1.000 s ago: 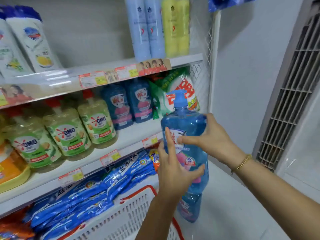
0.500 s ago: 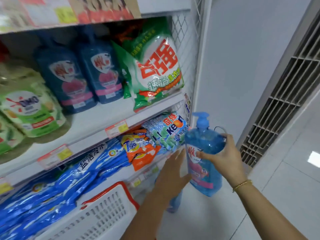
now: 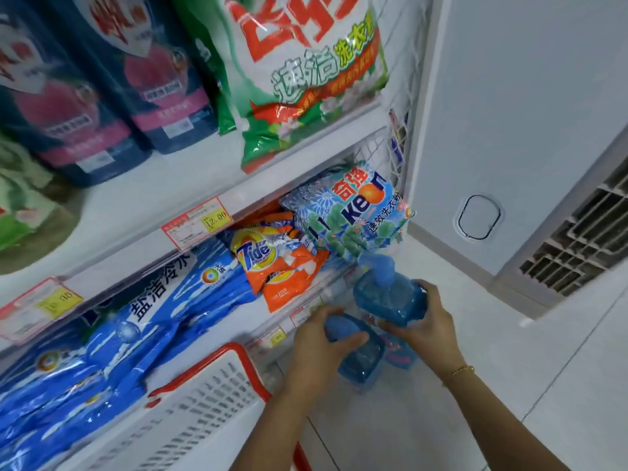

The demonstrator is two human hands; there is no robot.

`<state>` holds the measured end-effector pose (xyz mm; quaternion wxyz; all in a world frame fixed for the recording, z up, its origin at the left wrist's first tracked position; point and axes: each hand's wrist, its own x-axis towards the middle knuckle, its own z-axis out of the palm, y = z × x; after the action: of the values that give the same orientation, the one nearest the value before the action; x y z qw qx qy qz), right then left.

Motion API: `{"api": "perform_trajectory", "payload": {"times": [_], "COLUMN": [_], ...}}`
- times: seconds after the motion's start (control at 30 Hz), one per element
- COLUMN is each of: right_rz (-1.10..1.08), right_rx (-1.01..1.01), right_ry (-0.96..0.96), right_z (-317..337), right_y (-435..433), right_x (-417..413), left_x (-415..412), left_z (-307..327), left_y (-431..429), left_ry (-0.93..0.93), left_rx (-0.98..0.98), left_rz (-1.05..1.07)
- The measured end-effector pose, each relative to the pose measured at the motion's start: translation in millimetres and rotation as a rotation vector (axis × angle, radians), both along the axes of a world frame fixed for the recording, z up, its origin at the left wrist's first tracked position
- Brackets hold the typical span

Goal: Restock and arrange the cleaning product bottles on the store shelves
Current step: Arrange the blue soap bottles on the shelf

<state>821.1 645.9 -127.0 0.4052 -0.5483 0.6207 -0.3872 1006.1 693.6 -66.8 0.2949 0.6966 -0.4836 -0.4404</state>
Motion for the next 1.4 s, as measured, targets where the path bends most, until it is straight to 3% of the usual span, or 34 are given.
{"api": "perform_trajectory", "payload": {"times": [0.2, 0.57, 0.67, 0.8, 0.87, 0.93, 1.0, 1.13, 1.4], "right_rz": [-0.075, -0.084, -0.083, -0.063, 0.103, 0.334, 0.498, 0.563, 0.332], "right_rx": [0.045, 0.064, 0.079, -0.412, -0.523, -0.556, -0.527, -0.365, -0.192], "right_ry": [-0.117, -0.090, 0.053, -0.070, -0.121, -0.086, -0.003, -0.145, -0.364], "right_z": [-31.6, -13.9, 26.4, 142.3, 203.1, 248.0, 279.5, 317.5, 304.1], "right_y": [22.3, 51.1, 40.6, 14.6, -2.9, -26.7, -59.4, -122.5, -157.3], "right_x": [-6.4, -7.3, -12.3, 10.9, 46.1, 92.8, 142.0, 225.8, 289.4], "left_x": [2.1, 1.1, 42.0, 119.1, 158.6, 189.8, 206.8, 222.6, 231.7], "left_z": [1.7, 37.7, 95.7, 187.2, 210.0, 212.3, 202.8, 183.3, 174.9], "left_y": [4.0, 22.2, 30.7, 42.5, 37.0, 27.8, 24.1, 28.0, 26.1], "left_ry": [0.011, -0.058, -0.137, -0.387, -0.581, -0.764, -0.885, -0.920, -0.918], "left_rx": [0.017, -0.036, -0.298, -0.673, -0.671, -0.492, -0.330, -0.418, -0.527], "left_rz": [0.004, 0.084, 0.125, 0.206, 0.171, 0.110, 0.056, 0.067, 0.060]}}
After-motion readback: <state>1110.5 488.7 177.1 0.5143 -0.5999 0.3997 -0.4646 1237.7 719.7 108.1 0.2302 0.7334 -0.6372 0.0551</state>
